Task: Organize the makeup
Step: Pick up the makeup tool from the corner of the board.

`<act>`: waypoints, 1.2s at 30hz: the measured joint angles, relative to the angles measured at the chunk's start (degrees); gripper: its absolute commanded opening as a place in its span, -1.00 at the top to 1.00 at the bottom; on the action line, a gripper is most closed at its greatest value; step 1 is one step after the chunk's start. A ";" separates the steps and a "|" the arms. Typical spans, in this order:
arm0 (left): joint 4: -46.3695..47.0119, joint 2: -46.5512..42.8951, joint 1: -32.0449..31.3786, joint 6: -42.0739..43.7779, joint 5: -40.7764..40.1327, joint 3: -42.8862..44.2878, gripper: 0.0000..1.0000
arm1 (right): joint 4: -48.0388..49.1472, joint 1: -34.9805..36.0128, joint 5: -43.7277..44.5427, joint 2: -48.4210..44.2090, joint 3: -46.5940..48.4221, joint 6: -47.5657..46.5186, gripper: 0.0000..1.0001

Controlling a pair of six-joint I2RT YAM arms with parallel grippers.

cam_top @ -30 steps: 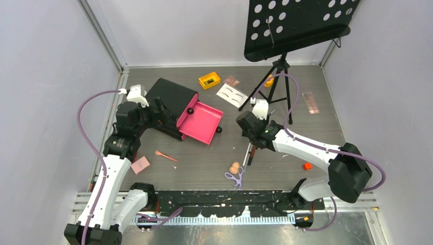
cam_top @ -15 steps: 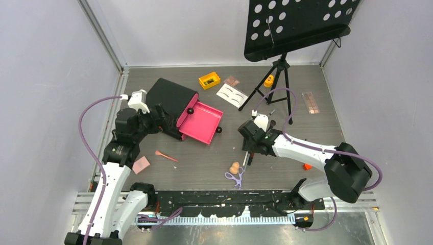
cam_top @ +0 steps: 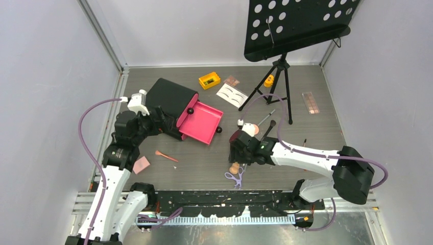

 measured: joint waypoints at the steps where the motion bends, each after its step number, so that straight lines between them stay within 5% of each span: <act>1: 0.00 -0.07 0.00 -0.02 0.15 0.00 -0.86 | -0.42 1.40 -0.11 0.24 0.46 0.39 -0.16; 13: -0.04 -0.72 0.00 -0.02 1.40 -0.15 -0.87 | -9.53 9.40 6.58 8.20 5.70 7.32 -0.19; 26: -0.02 -0.85 0.00 0.02 2.12 -0.24 -0.87 | -11.91 14.25 3.56 -4.63 0.72 11.19 -0.38; 32: -0.02 -0.83 0.00 0.00 2.16 -0.24 -0.87 | -11.08 16.11 1.81 3.78 -0.37 11.63 -0.35; 36: -0.02 -0.83 0.00 0.00 2.16 -0.24 -0.87 | -9.90 16.26 1.77 7.87 -0.35 11.72 -0.14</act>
